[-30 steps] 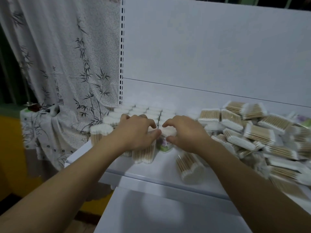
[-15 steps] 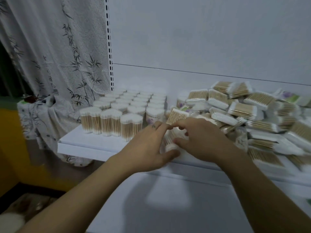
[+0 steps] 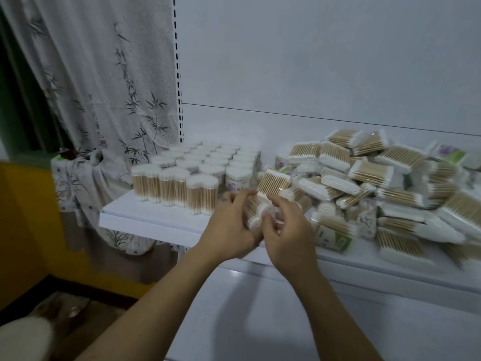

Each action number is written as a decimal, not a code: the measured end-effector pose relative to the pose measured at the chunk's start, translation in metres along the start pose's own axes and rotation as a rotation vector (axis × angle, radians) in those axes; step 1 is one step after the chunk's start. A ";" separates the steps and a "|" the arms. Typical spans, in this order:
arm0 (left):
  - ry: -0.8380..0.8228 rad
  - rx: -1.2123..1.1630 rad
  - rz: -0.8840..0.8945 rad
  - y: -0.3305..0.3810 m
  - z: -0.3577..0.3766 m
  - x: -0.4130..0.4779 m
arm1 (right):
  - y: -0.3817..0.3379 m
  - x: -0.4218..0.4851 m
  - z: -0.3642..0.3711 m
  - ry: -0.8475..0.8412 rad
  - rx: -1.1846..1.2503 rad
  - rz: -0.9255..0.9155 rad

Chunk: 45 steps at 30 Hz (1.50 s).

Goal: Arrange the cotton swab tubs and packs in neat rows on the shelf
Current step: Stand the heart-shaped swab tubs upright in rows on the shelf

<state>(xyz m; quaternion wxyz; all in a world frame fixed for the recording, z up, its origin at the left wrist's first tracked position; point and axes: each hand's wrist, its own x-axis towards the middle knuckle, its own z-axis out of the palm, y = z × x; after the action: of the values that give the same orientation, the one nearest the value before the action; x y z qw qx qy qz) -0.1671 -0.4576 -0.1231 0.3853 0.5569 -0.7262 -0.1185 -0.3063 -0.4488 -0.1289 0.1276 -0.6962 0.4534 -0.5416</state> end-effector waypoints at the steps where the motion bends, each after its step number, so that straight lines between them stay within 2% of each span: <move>1: 0.023 -0.018 -0.014 0.001 0.000 0.000 | 0.002 -0.002 0.001 0.018 0.030 0.025; 5: 0.242 -0.311 -0.090 0.005 -0.002 0.003 | 0.005 0.001 -0.007 -0.012 0.130 0.040; 8: 0.345 -0.523 -0.131 0.009 -0.001 -0.001 | 0.005 -0.002 -0.009 -0.153 0.130 -0.087; 10: 0.357 -0.566 -0.141 0.013 -0.001 -0.005 | 0.005 0.001 -0.005 -0.211 0.068 -0.156; 17: 0.245 -0.448 -0.097 0.015 0.000 -0.009 | 0.001 0.023 0.007 -0.094 -0.120 -0.082; 21: 0.198 -0.412 -0.129 0.015 -0.005 -0.010 | -0.005 0.033 0.015 -0.105 -0.080 -0.008; 23: 0.249 -0.340 -0.122 0.014 -0.018 -0.011 | -0.010 0.041 0.020 -0.089 -0.008 0.040; 26: 0.430 -0.229 -0.038 0.008 -0.036 -0.017 | -0.017 0.046 0.024 -0.106 0.018 0.091; 28: 0.581 -0.024 0.094 -0.004 -0.043 -0.017 | -0.021 0.047 0.028 -0.141 -0.017 0.090; 30: 0.681 0.221 0.131 -0.026 -0.045 -0.010 | -0.022 0.046 0.033 -0.189 -0.045 0.096; 33: 0.683 0.330 0.050 -0.043 -0.042 -0.001 | -0.020 0.045 0.038 -0.285 -0.069 0.105; 37: 0.685 0.347 0.045 -0.046 -0.036 0.003 | -0.012 0.045 0.037 -0.376 -0.054 0.130; 45: 0.573 0.377 -0.013 -0.049 -0.037 0.006 | -0.004 0.049 0.043 -0.326 -0.041 0.138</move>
<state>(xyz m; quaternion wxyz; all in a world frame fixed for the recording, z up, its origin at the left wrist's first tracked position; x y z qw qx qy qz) -0.1063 -0.4703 -0.1251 0.4633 0.6335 -0.5940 0.1767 -0.2664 -0.4976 -0.1115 0.2219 -0.7447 0.4843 -0.4020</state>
